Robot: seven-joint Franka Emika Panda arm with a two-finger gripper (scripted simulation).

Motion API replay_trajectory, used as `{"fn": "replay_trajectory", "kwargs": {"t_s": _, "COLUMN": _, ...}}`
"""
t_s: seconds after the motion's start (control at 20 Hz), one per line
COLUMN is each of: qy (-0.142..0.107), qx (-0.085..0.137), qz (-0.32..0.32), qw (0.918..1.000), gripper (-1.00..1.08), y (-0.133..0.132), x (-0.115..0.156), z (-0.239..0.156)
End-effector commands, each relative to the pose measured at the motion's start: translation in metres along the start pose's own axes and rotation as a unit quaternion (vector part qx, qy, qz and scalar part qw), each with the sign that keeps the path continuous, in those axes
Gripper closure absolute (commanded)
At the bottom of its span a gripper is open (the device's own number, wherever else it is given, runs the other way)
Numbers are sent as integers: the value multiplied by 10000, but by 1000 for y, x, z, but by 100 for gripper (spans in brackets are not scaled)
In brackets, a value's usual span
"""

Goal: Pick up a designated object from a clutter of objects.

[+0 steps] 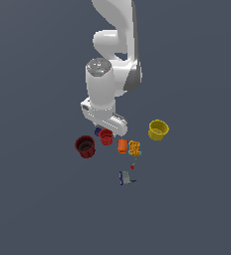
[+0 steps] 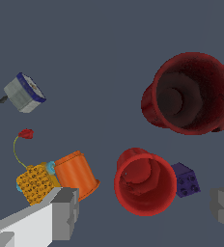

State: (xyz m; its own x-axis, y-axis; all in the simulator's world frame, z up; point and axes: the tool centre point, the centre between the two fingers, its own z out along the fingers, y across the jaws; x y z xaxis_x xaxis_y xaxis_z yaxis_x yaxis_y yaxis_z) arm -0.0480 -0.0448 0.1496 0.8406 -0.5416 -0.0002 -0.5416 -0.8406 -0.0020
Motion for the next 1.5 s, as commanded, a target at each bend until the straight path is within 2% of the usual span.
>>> {"fn": "replay_trajectory", "kwargs": {"t_s": 0.0, "qy": 2, "qx": 2, "qz": 301, "qw": 9995, "gripper": -92, "y": 5, "x": -7, "z": 16}}
{"fn": "replay_trajectory", "kwargs": {"t_s": 0.55, "qy": 2, "qx": -9, "qz": 994, "qw": 9950, "gripper": -92, "y": 19, "x": -26, "z": 51}}
{"fn": "replay_trajectory", "kwargs": {"t_s": 1.0, "qy": -1, "qx": -12, "qz": 1007, "qw": 9949, "gripper": -92, "y": 20, "x": -26, "z": 58}}
{"fn": "replay_trajectory", "kwargs": {"t_s": 1.45, "qy": 2, "qx": -12, "qz": 1024, "qw": 9947, "gripper": -92, "y": 20, "x": -27, "z": 94}}
